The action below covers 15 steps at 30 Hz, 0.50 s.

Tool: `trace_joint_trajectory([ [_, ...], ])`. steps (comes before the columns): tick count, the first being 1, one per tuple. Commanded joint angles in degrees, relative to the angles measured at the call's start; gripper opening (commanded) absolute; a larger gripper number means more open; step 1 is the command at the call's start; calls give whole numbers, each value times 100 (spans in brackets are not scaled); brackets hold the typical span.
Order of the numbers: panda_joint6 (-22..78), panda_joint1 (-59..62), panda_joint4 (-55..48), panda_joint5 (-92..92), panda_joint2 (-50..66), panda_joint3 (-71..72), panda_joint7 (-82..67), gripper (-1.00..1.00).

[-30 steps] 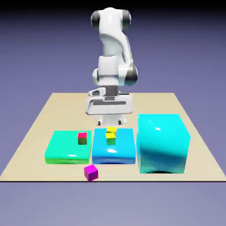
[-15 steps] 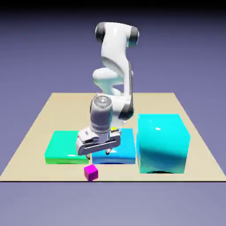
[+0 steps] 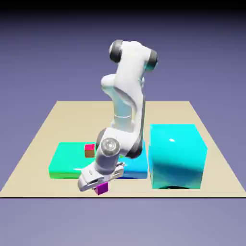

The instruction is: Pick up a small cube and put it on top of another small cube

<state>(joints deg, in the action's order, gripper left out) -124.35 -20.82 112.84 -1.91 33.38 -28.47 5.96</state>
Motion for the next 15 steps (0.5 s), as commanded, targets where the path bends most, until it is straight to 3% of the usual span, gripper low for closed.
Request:
trace_joint_trajectory([
  [1, -4, 0, 0, 16, 0, 0, 9, -100],
  [15, 890, 1834, 2064, 514, -2907, 518, 2674, -100],
])
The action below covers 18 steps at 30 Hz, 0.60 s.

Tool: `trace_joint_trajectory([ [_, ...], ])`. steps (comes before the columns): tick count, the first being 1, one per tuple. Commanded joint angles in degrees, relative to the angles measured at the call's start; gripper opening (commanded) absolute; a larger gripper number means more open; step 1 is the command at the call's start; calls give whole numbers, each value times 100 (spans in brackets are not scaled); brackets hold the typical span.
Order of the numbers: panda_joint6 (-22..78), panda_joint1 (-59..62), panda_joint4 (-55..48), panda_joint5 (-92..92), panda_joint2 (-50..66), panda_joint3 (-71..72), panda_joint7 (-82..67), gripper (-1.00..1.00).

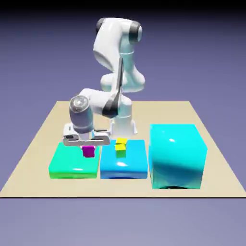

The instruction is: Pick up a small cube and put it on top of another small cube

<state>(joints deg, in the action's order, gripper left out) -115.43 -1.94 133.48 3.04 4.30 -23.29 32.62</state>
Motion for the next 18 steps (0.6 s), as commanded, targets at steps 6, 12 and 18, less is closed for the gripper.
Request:
trace_joint_trajectory([
  [6, 266, 495, 618, 168, -869, 155, 806, -100],
  [12, -862, 540, 1216, 17, -310, 149, 670, 100],
  [18, 266, 495, 618, 168, -869, 155, 806, 100],
])
